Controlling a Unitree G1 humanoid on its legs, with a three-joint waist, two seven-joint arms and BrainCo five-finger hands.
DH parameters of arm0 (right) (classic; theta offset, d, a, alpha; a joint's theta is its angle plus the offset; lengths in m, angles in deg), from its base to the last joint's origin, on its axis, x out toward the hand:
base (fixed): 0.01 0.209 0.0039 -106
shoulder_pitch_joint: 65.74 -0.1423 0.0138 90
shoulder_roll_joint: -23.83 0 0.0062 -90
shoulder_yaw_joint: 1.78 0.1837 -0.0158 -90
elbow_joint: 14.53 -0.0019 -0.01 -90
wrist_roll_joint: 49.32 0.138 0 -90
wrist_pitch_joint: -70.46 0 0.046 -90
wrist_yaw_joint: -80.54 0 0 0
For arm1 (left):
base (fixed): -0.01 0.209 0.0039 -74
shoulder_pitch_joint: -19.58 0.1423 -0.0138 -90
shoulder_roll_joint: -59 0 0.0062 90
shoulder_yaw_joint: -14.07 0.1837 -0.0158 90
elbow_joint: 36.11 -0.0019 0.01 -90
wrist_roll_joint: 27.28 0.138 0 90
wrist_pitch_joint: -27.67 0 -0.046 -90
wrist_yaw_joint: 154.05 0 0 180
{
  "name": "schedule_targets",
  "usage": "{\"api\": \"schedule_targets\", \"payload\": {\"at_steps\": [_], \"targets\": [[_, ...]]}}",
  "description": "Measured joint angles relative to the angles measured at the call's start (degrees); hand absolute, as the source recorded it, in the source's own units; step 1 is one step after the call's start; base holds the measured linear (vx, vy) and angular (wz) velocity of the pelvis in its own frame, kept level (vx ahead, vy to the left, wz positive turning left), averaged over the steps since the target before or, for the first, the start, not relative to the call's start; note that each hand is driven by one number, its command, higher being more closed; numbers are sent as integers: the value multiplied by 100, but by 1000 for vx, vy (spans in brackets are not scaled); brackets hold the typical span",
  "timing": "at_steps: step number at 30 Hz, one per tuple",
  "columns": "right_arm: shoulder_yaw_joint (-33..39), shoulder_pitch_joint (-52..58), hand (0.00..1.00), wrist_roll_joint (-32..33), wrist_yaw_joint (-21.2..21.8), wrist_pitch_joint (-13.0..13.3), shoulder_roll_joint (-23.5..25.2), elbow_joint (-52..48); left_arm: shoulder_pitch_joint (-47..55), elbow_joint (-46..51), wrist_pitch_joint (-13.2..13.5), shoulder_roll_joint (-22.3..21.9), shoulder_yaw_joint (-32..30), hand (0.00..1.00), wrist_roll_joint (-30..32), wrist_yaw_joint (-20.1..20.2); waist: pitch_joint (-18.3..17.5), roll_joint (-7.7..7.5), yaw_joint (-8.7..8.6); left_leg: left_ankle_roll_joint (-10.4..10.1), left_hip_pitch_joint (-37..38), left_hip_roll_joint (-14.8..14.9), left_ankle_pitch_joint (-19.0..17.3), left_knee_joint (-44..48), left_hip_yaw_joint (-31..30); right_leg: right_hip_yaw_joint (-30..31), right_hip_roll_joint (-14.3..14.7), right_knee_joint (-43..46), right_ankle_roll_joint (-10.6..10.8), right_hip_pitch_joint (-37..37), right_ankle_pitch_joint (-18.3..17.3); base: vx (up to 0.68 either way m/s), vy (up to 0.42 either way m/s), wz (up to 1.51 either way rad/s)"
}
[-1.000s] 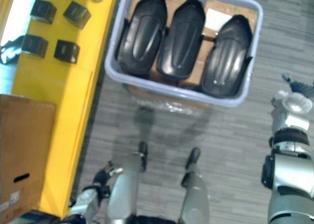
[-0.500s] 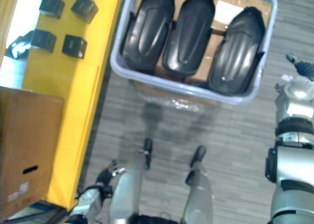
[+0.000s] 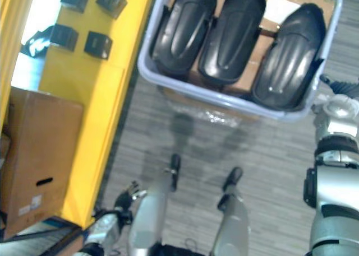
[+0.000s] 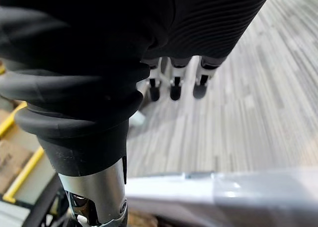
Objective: Walk over and take plastic housings, then place them on the shelf
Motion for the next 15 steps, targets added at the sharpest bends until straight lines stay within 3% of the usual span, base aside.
{"api": "schedule_targets", "payload": {"at_steps": [5,9,15], "targets": [[-126,-162,0,-26,-17,-63,-4,-2,-24,-11,33,-52,71,0,-154,25,6,97,96,1,-90,-12,0,61,-16,-8,-27,52,-3,-72,-9,-5,8,2],[-123,-186,0,-28,-155,-429,-7,8,-29,-37,53,-82,69,0,-232,64,5,121,163,6,-223,-16,5,99,-84,-63,-22,88,-8,-163,-14,2,6,5],[-123,-193,0,-29,-156,-543,-8,55,-51,-72,171,-109,70,0,-264,121,7,133,224,1,-230,-20,9,90,-118,-118,-33,139,-15,-170,-52,7,3,3]]}}
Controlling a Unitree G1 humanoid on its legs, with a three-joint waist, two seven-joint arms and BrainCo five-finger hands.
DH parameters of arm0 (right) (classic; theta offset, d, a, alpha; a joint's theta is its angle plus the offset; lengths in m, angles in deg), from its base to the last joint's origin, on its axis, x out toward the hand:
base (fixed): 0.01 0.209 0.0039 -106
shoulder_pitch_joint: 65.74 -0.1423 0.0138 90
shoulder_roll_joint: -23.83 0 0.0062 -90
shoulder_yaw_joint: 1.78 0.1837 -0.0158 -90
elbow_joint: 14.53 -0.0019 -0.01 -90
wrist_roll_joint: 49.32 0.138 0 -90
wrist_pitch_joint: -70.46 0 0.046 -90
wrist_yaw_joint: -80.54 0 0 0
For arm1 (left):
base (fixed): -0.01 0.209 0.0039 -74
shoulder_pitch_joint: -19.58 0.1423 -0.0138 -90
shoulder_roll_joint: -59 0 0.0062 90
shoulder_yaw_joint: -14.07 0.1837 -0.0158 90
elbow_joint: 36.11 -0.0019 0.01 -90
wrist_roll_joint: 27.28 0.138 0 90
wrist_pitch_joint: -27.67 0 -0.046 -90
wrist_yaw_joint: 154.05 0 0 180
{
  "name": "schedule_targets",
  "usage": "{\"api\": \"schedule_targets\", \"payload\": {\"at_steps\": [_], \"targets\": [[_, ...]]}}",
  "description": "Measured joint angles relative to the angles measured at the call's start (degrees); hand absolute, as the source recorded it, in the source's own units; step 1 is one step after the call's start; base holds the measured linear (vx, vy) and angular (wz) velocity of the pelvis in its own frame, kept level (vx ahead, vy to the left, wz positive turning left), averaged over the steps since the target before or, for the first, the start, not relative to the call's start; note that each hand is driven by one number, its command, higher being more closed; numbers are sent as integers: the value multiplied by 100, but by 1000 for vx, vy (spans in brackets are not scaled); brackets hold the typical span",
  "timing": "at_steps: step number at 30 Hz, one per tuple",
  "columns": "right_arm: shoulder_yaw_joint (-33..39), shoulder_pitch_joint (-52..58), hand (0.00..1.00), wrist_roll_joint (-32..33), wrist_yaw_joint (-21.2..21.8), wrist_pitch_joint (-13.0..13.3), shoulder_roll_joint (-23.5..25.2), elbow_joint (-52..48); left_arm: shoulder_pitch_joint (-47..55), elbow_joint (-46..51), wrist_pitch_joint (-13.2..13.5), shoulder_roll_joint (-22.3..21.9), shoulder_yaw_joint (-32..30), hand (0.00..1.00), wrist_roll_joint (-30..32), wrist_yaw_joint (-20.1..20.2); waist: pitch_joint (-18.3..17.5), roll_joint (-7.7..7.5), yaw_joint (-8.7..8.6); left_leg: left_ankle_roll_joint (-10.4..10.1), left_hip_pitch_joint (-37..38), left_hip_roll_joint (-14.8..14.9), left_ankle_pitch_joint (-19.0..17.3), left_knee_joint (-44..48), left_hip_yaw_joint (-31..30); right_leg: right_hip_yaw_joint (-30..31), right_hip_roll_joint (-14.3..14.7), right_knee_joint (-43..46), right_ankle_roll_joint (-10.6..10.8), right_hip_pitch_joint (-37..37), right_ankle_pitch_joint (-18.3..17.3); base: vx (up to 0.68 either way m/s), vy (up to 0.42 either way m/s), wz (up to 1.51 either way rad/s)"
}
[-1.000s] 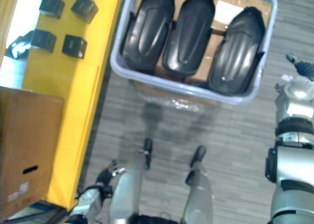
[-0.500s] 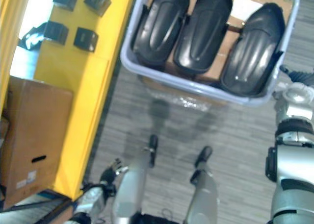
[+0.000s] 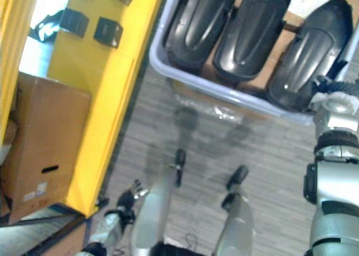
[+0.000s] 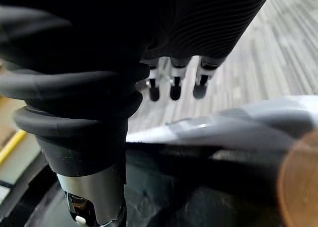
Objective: Walk over and take plastic housings, then place them on the shelf
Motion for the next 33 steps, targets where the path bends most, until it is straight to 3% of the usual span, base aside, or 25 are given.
{"api": "schedule_targets", "payload": {"at_steps": [1,5,12,20,23,27,33], "targets": [[0,0,100,0,16,-57,0,0,0,-7,-2,-15,1,0,-119,18,-1,7,15,0,0,1,0,-1,0,0,-1,12,-2,-6,-8,0,0,0],[2,0,100,-69,0,-248,-36,0,-63,-84,-3,-87,-2,0,-169,19,-2,97,85,-1,-2,4,0,5,-11,-6,-9,90,-9,-30,-49,0,0,0],[13,2,100,-403,38,-472,-221,-2,-63,-98,-6,-87,-18,0,-197,18,-3,102,68,-18,-2,50,9,1,-23,-6,4,272,-51,-110,-157,0,0,0],[4,2,100,-1125,-2,-1025,-66,-21,-63,-38,28,-109,-66,0,-196,27,-4,101,79,-19,10,71,9,52,-41,-16,4,360,-63,-96,-198,0,0,0],[-5,1,100,-1299,37,-1097,-40,-62,-68,121,64,-99,-75,0,-195,263,-4,98,75,-25,10,113,4,120,-23,-9,31,375,-65,-79,-195,-15,0,-4],[-244,-71,100,-1531,188,-1027,60,-101,-125,555,119,-72,27,0,-412,1099,-8,54,47,-37,11,224,-9,208,1,49,138,343,-90,-68,-146,-39,-10,-12],[-360,-72,100,-1750,109,-1024,364,-178,-143,735,13,170,348,0,-858,1259,-6,-40,34,-70,3,462,-94,409,-18,93,427,38,-131,95,34,-33,-17,-16]]}}
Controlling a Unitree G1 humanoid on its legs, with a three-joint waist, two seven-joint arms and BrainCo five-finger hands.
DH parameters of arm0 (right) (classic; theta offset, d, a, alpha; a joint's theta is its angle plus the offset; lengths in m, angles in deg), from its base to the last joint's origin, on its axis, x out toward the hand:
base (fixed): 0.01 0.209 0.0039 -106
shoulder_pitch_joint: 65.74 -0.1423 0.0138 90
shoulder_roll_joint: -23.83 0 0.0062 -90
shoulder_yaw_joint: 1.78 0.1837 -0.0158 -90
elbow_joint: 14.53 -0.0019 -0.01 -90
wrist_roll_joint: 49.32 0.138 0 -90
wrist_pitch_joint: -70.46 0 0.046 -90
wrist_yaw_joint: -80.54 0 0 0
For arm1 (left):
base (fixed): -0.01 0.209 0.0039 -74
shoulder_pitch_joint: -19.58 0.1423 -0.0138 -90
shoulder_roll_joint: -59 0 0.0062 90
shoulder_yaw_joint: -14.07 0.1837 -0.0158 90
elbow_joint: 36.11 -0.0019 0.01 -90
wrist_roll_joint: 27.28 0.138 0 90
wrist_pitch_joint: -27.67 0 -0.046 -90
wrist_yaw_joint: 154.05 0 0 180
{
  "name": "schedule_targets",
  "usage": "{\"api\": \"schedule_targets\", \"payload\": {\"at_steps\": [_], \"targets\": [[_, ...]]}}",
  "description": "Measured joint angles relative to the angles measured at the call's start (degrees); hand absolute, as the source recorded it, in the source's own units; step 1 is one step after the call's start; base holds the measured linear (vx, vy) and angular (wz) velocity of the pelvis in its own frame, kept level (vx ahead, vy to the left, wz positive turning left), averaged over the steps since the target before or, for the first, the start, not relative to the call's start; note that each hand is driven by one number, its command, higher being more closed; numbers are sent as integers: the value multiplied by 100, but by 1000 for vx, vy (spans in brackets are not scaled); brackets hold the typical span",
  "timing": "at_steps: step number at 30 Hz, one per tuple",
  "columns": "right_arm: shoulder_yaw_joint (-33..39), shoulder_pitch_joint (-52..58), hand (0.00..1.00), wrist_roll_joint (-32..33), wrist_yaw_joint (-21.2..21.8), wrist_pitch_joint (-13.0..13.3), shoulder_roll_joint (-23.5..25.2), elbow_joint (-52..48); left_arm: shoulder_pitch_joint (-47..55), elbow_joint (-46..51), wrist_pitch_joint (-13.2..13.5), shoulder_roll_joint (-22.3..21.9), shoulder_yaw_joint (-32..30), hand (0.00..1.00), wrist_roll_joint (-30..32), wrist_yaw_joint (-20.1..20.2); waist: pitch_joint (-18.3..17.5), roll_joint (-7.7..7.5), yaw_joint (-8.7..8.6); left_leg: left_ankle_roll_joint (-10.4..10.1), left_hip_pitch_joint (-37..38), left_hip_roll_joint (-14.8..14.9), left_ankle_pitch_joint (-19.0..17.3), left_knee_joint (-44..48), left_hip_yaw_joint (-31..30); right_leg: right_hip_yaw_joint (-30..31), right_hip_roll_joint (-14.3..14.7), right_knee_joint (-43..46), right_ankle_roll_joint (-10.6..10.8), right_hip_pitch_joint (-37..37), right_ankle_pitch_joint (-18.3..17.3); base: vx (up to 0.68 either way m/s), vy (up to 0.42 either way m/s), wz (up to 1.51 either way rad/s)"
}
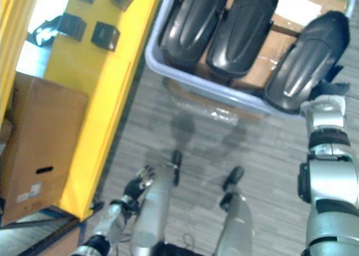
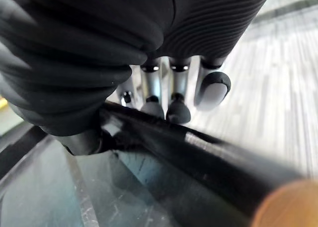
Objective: Walk over and take plastic housings, then place them on the shelf
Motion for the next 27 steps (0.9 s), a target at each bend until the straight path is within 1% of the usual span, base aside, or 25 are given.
{"api": "schedule_targets", "payload": {"at_steps": [1,2,5,6,7,9,10,11,13,14,15,16,17,18,19,20,21,22,24,25,26,27], "targets": [[-21,0,100,-1,-27,7,24,-48,11,32,-23,41,19,0,0,0,-4,-15,0,-2,-1,29,-20,14,1,4,26,-27,-5,17,21,-41,2,-16],[-26,-1,100,-2,-97,67,89,-158,45,95,-27,154,77,0,-4,0,-18,-93,-2,2,-1,59,-28,23,24,26,64,-114,-1,34,68,-30,5,-13],[-131,-5,100,-11,-204,172,114,-450,139,261,-32,270,105,0,-46,-16,-24,-205,-4,4,7,90,-29,26,24,23,129,-329,23,140,176,-13,4,-6],[-221,-32,100,-36,-224,205,117,-598,170,296,-20,326,198,0,-245,-74,-25,-255,-8,5,20,95,-28,20,38,27,140,-394,-1,169,235,0,0,0],[-257,-71,100,-85,-229,222,117,-673,179,326,-1,387,297,0,-324,-118,-22,-271,-18,5,38,95,-28,13,41,26,145,-436,-4,204,256,0,0,0],[-257,-120,100,-235,-258,263,134,-843,214,429,-8,417,441,0,-425,-341,-19,-291,-23,4,142,94,-27,-18,103,48,131,-471,3,292,275,11,12,-3],[-257,-129,100,-271,-315,311,161,-987,262,558,4,411,496,0,-428,-566,-25,-326,-36,6,269,82,-27,-79,180,79,99,-474,11,355,281,34,24,-8],[-257,-128,100,-400,-364,346,221,-1178,361,800,23,412,489,0,-437,-742,-27,-374,-92,8,408,65,-24,-155,220,116,71,-483,14,436,282,30,20,-8],[-257,-122,100,-595,-399,397,285,-1432,465,1325,32,394,489,0,-437,-875,-28,-444,-147,14,551,52,-13,-257,294,165,47,-493,14,508,281,24,7,-7],[-255,-112,100,-743,-464,424,322,-1629,419,1807,43,337,486,0,-427,-957,-37,-494,-190,14,636,40,0,-323,324,179,33,-516,13,563,279,30,4,0],[-250,-64,100,-910,-478,433,373,-1858,296,2205,74,264,476,0,-397,-1071,-36,-557,-265,17,752,0,39,-429,333,168,6,-556,12,645,278,30,2,3],[-250,-31,100,-957,-478,441,411,-1984,197,2385,74,228,474,0,-391,-1136,-38,-599,-296,11,817,-24,72,-502,350,171,-14,-564,11,678,277,31,0,9],[-248,58,100,-1116,-478,446,485,-2214,-16,2670,69,157,453,0,-365,-1236,-38,-651,-376,2,965,-47,100,-610,362,167,-27,-603,6,796,266,41,-4,4],[-245,182,100,-1220,-478,452,578,-2476,-169,2973,58,175,405,0,-329,-1342,-38,-704,-448,-10,1152,-51,111,-710,400,170,-27,-654,-3,943,253,50,-6,1],[-240,270,100,-1292,-478,459,612,-2636,-224,3122,44,183,346,0,-293,-1396,-40,-720,-465,-23,1254,-52,119,-776,440,175,-26,-684,-5,1022,250,69,-9,-7],[-228,441,100,-1408,-474,501,639,-2971,-322,3448,-29,195,172,0,-101,-1472,-46,-747,-494,-48,1454,-61,146,-916,502,190,-35,-719,-11,1144,242,82,-19,-6],[-222,550,100,-1546,-466,566,684,-3251,-409,3766,-102,258,20,0,50,-1537,-50,-757,-577,-75,1638,-74,180,-1046,512,186,-37,-768,-13,1279,235,86,-23,-5],[-208,607,100,-1627,-459,613,698,-3391,-456,3909,-176,322,-34,0,115,-1558,-51,-758,-606,-92,1738,-78,198,-1117,527,184,-37,-789,-14,1348,235,98,-31,-5],[-156,801,100,-1884,-378,762,769,-3850,-699,4247,-474,596,-107,0,288,-1574,-64,-779,-676,-144,2187,-99,287,-1436,632,183,-32,-921,-15,1661,236,109,-40,-5],[-127,868,100,-1998,-302,854,863,-4007,-789,4359,-608,650,-145,0,290,-1574,-127,-815,-760,-165,2342,-118,332,-1593,646,176,-30,-984,-15,1776,235,97,-44,-2],[-123,1054,100,-2133,-229,999,983,-4220,-937,4411,-791,761,-173,0,294,-1575,-384,-911,-819,-182,2417,-134,375,-1796,686,176,-19,-1101,-17,1805,231,68,-34,-1],[-125,1149,100,-2219,-191,1101,1043,-4296,-1012,4419,-899,798,-174,0,307,-1576,-530,-967,-858,-193,2420,-136,401,-1865,698,172,-11,-1176,-18,1806,231,153,-35,-7]]}}
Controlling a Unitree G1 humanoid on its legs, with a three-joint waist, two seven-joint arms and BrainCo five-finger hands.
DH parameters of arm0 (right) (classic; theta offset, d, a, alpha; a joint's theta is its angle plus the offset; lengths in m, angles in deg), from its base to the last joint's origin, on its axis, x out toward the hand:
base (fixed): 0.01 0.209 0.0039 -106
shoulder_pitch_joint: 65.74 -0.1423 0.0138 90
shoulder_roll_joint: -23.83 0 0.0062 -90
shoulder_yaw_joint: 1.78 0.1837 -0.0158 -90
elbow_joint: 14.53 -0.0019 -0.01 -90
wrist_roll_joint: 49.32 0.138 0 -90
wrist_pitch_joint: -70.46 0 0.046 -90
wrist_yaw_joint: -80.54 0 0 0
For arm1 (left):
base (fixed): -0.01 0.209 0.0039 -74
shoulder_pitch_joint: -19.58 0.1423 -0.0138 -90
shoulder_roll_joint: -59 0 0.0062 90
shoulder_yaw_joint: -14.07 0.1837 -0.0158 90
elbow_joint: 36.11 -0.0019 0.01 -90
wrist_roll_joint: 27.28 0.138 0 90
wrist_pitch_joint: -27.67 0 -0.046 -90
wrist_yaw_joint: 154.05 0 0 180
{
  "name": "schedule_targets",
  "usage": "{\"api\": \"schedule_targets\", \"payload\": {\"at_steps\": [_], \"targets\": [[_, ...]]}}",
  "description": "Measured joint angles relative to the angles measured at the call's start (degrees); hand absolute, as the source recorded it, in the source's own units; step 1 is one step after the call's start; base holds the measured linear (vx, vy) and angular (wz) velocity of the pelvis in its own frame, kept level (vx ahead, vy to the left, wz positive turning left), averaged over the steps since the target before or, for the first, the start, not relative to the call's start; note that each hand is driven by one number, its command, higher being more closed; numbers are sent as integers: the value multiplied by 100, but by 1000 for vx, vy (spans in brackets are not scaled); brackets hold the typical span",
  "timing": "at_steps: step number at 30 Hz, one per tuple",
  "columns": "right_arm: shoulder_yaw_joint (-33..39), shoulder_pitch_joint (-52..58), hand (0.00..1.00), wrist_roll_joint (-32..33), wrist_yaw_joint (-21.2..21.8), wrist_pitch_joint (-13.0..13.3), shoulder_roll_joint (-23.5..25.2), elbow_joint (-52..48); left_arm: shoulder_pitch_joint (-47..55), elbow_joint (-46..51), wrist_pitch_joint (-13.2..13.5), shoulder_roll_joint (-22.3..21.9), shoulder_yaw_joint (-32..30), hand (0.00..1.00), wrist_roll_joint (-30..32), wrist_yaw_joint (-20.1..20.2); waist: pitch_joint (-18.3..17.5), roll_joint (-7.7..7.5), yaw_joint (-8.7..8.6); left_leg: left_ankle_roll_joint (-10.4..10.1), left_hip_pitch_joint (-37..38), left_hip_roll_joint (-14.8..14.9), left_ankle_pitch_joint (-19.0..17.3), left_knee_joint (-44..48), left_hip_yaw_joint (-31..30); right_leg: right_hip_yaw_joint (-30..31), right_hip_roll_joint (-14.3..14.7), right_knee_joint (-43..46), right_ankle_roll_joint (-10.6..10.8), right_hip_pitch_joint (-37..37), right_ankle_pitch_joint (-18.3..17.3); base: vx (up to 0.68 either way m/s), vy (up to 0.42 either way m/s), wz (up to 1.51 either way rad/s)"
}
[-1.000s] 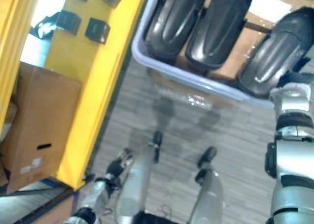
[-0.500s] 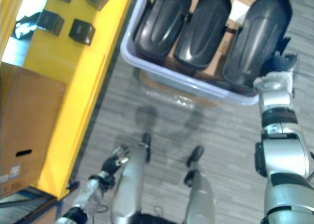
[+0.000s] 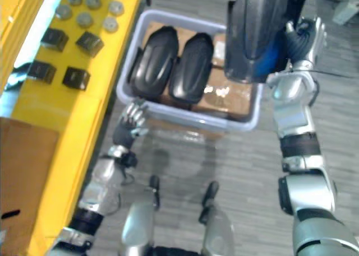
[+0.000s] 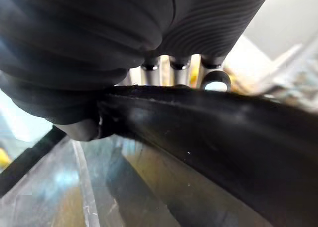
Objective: Walk over and take plastic housings, then place them on the shelf
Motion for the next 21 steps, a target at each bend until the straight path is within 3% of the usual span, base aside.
{"api": "schedule_targets", "payload": {"at_steps": [3,9,14,17,21], "targets": [[-20,234,100,-316,183,457,151,-302,-538,1,-575,61,81,0,59,-74,-310,-157,-128,-52,388,7,50,-311,128,31,6,-155,-3,250,3,136,1,-13],[-376,446,100,-604,387,962,155,-544,-871,-48,-1450,54,301,0,433,-338,-984,-149,-346,-98,801,-19,78,-658,244,27,11,-356,-4,543,5,86,17,-4],[-647,590,100,-943,487,1143,171,-593,-935,-262,-1846,19,470,0,249,-464,-1149,-91,-362,-127,1050,-38,99,-771,253,24,28,-390,-5,755,5,2,3,0],[-798,625,100,-1164,517,1147,224,-588,-934,-419,-2049,-54,501,0,-368,-461,-1205,-84,-363,-98,1099,-101,132,-799,255,23,4,-442,-7,823,2,-66,9,1],[-846,713,100,-1171,600,1131,233,-518,-924,-563,-2063,-147,511,0,-1159,-355,-1297,-90,-350,-72,1139,-154,287,-995,242,-4,-8,-514,-17,829,27,-78,-1,4]]}}
